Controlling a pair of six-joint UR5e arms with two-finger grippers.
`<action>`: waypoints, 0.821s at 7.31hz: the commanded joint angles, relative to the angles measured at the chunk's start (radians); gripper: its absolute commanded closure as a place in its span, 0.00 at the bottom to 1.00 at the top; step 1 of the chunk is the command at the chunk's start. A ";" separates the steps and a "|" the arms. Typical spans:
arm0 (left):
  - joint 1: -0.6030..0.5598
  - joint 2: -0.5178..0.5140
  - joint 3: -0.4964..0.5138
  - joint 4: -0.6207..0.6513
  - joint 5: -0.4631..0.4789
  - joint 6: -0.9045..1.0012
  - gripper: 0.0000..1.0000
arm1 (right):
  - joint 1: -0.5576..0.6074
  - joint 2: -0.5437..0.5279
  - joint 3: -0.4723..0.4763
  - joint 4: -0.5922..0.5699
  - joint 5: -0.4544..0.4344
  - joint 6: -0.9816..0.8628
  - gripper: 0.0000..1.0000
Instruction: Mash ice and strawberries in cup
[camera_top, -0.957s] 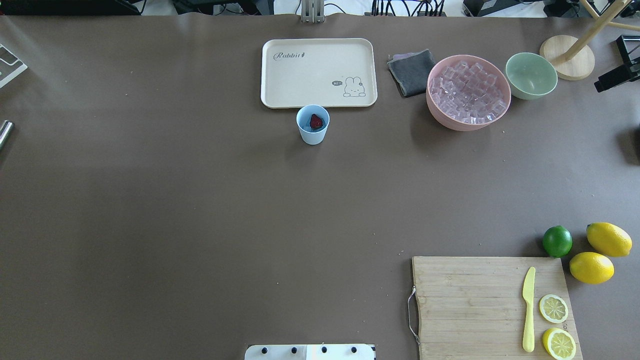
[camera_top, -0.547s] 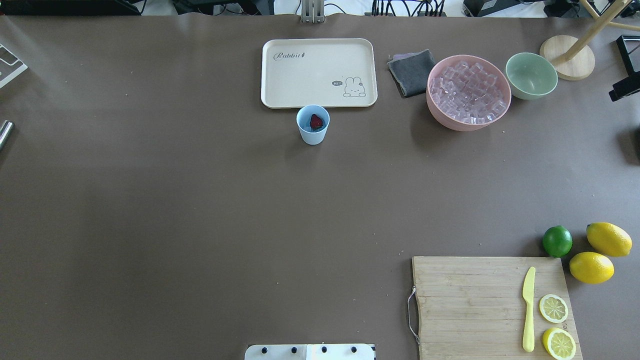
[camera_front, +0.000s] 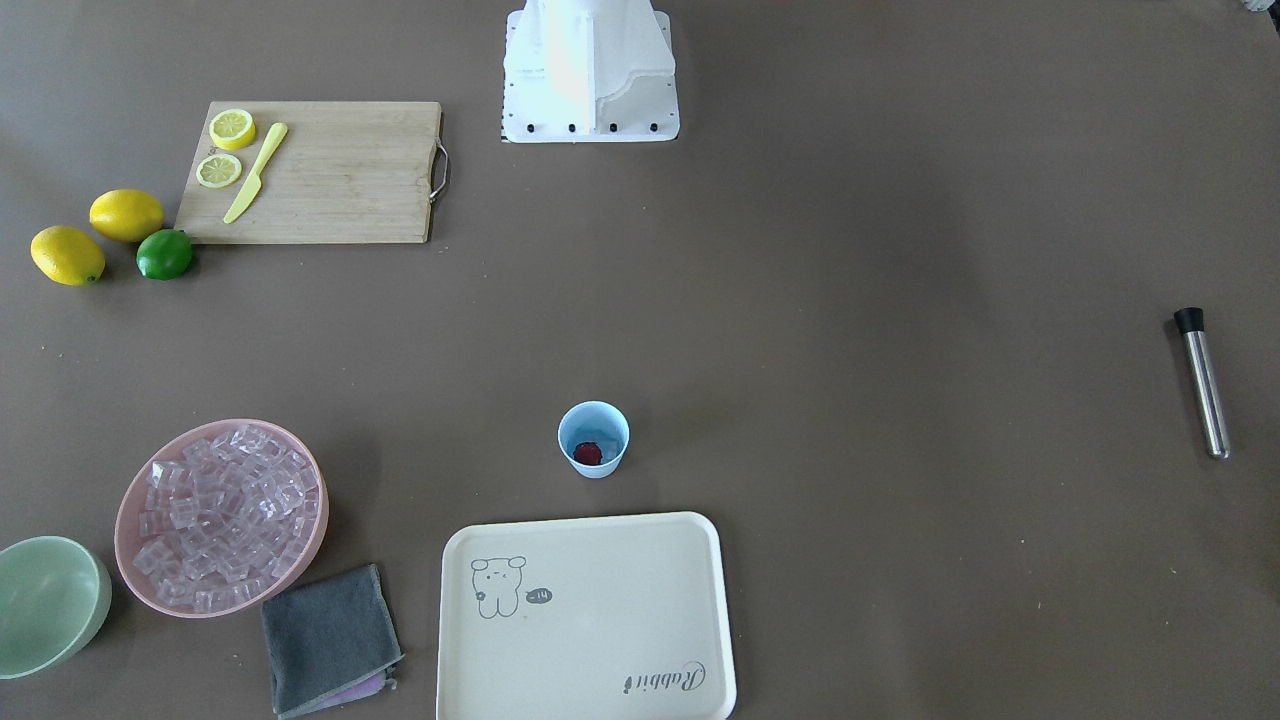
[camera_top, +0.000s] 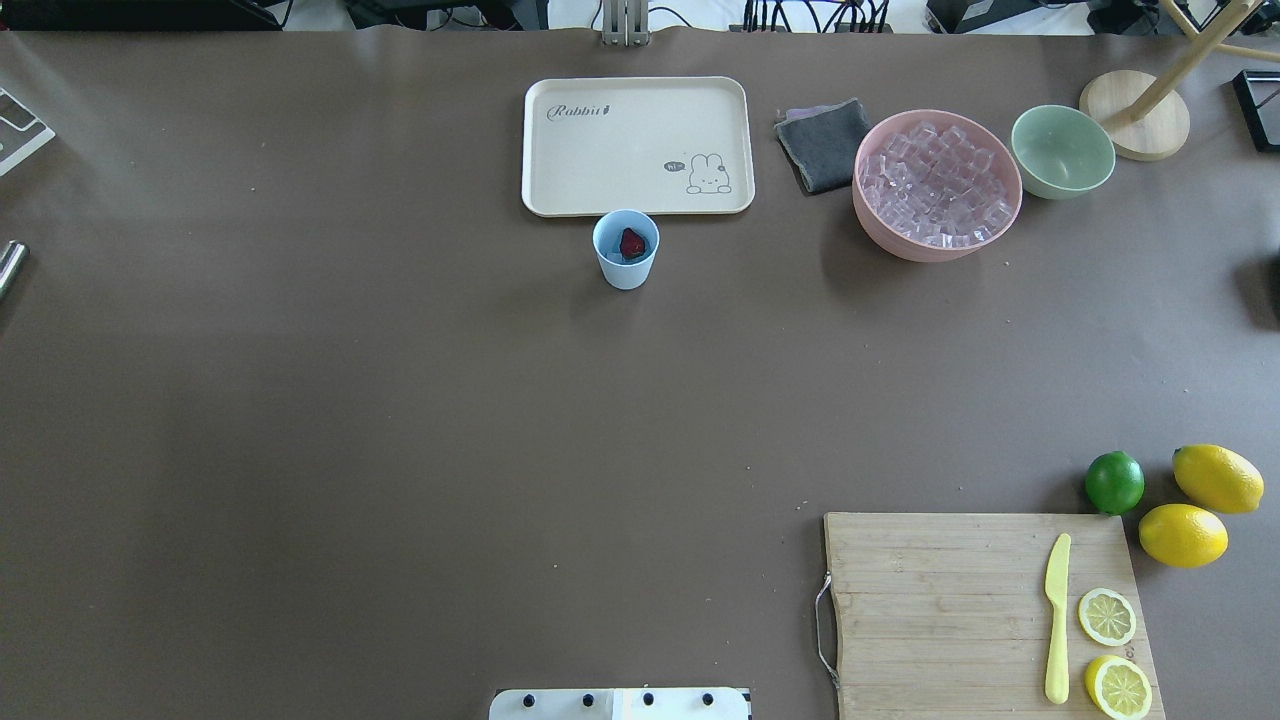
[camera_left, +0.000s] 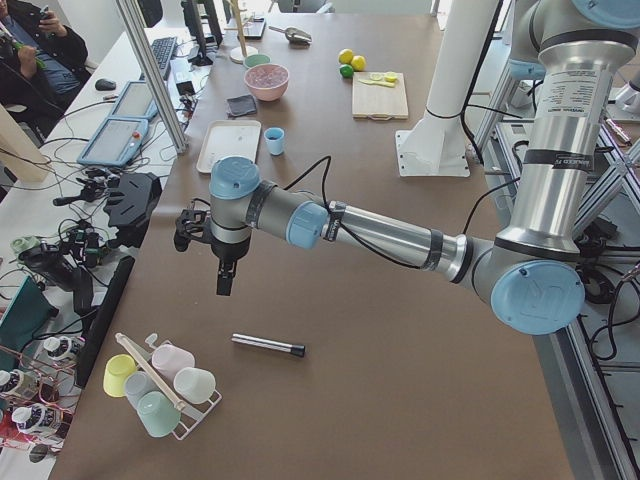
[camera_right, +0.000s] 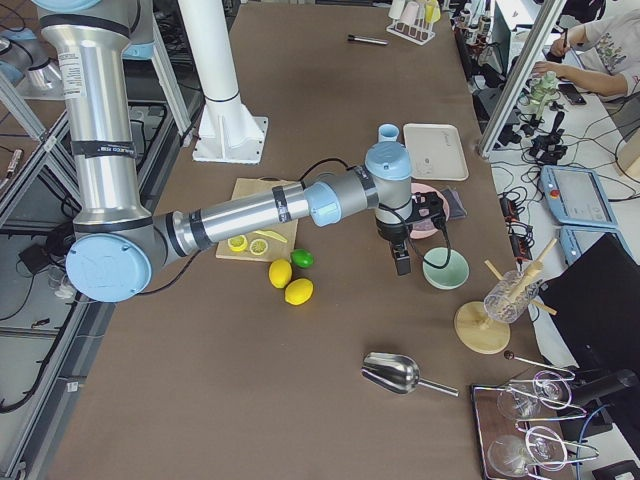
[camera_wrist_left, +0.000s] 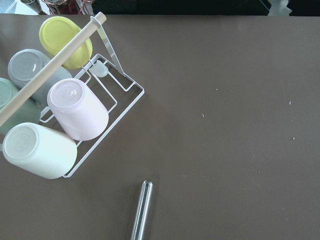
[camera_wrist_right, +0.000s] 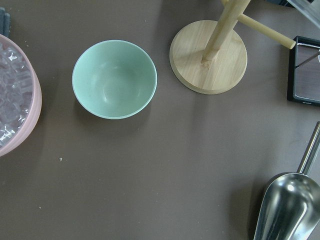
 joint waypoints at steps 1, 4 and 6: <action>-0.001 0.010 -0.001 0.003 -0.001 0.001 0.02 | 0.004 0.006 0.003 0.001 0.001 0.000 0.00; -0.002 0.014 0.028 0.003 -0.001 0.001 0.02 | 0.007 0.009 0.013 0.003 -0.001 0.000 0.00; -0.002 0.018 0.028 0.003 -0.001 0.001 0.02 | 0.007 0.010 0.015 0.003 -0.010 0.000 0.00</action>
